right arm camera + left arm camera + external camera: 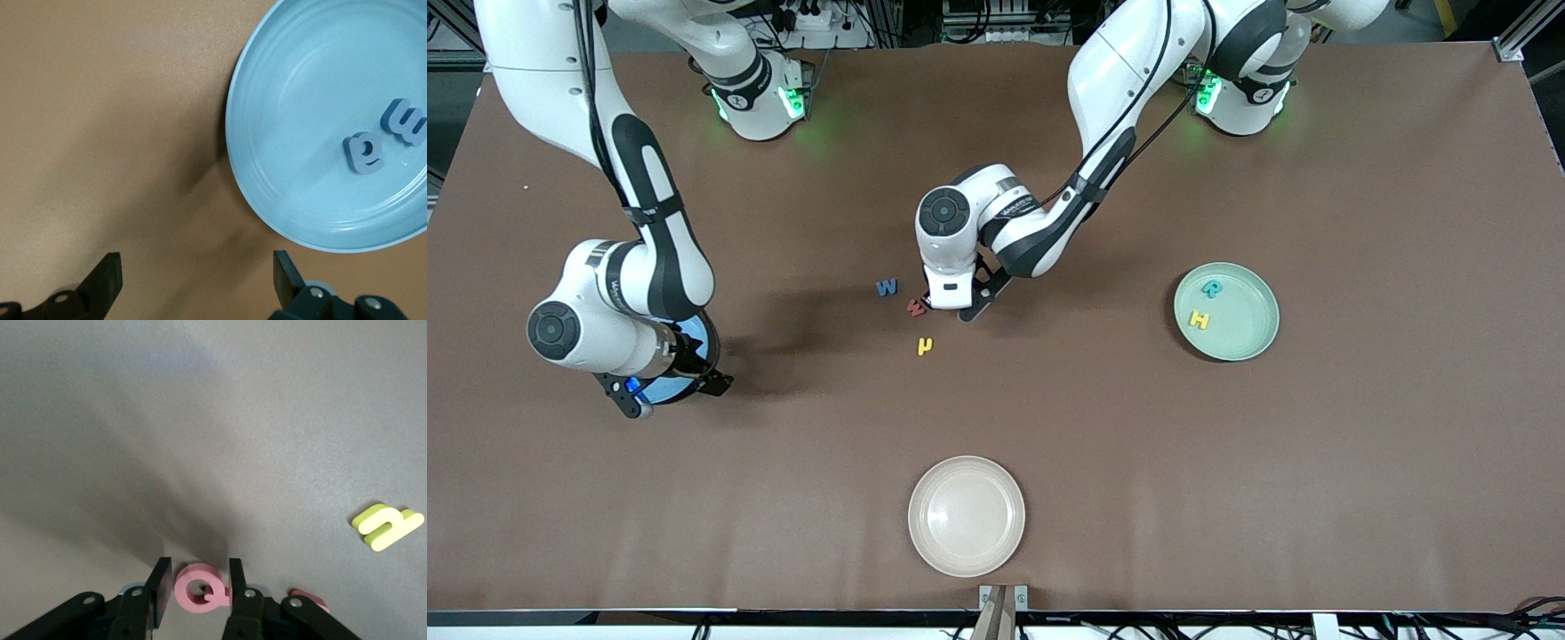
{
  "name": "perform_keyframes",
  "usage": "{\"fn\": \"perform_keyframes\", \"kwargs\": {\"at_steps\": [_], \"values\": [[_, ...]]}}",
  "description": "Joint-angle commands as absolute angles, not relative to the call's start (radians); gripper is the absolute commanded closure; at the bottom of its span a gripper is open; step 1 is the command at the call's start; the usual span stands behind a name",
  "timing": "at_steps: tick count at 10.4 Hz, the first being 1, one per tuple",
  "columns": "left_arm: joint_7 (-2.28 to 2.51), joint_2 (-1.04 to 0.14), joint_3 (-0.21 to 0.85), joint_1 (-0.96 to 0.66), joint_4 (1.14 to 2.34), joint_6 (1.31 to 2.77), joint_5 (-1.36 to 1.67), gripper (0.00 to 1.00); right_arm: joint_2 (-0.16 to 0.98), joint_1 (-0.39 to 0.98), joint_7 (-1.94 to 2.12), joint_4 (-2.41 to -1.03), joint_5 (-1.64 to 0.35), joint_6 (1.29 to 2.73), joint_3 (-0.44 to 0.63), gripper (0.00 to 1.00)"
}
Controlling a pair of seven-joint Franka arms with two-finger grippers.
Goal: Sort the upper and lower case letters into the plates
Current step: 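Grasp the pink Q with the left gripper while the right gripper withdraws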
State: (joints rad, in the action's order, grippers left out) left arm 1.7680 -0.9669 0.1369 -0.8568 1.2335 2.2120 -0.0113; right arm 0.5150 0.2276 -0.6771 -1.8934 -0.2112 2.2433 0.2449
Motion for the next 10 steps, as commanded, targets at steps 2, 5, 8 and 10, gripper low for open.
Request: {"fn": "perform_keyframes", "kwargs": {"at_steps": [2,5,8,10], "values": [[1.782,-0.986,0.132,-0.873,1.236,2.261,0.008,0.57,0.534,0.236,-0.695,-1.873,-0.232,2.246,0.249,0.00],[1.790,-0.992,0.130,-0.882,1.238,2.270,0.008,0.57,0.540,0.247,-0.709,-1.868,-0.232,2.256,0.250,0.00],[1.787,-0.991,0.130,-0.882,1.239,2.270,0.008,0.98,0.541,0.247,-0.709,-1.868,-0.232,2.256,0.250,0.00],[1.786,-0.989,0.129,-0.882,1.239,2.269,0.008,1.00,0.543,0.247,-0.709,-1.868,-0.232,2.256,0.250,0.00]]}}
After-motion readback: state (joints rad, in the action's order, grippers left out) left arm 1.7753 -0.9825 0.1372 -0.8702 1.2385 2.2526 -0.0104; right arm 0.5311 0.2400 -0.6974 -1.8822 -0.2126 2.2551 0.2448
